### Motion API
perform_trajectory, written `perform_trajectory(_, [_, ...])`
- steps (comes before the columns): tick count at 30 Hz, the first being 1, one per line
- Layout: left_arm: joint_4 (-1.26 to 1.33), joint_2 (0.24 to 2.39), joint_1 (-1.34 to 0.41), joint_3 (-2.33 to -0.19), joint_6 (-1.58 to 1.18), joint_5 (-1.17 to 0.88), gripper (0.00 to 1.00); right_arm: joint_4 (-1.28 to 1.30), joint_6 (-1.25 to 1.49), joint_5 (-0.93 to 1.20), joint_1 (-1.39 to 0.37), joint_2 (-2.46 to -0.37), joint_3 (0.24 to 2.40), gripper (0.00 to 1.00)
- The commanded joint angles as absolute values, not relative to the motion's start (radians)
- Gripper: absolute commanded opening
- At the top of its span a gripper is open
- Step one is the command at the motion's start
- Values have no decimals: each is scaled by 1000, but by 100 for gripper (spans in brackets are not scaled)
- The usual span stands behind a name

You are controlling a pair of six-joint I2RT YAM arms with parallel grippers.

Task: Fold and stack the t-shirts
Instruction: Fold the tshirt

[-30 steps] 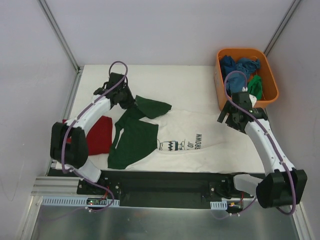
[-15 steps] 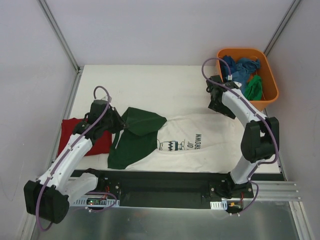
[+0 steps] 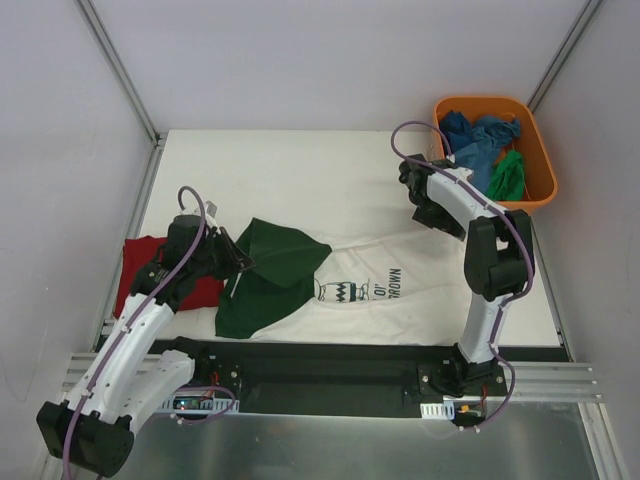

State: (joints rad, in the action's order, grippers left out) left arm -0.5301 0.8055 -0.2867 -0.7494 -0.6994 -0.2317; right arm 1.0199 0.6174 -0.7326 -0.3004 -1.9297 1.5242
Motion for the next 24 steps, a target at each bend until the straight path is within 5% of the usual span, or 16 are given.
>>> perform_trajectory(1, [-603,724,-287,-739,-703,-279,0,1062,652,-764,-314,-1933,1552,97])
perform_trajectory(24, [-761,519,-287,-600,-658,-350,0,1086,621,-681,-362,-2114,1680,97])
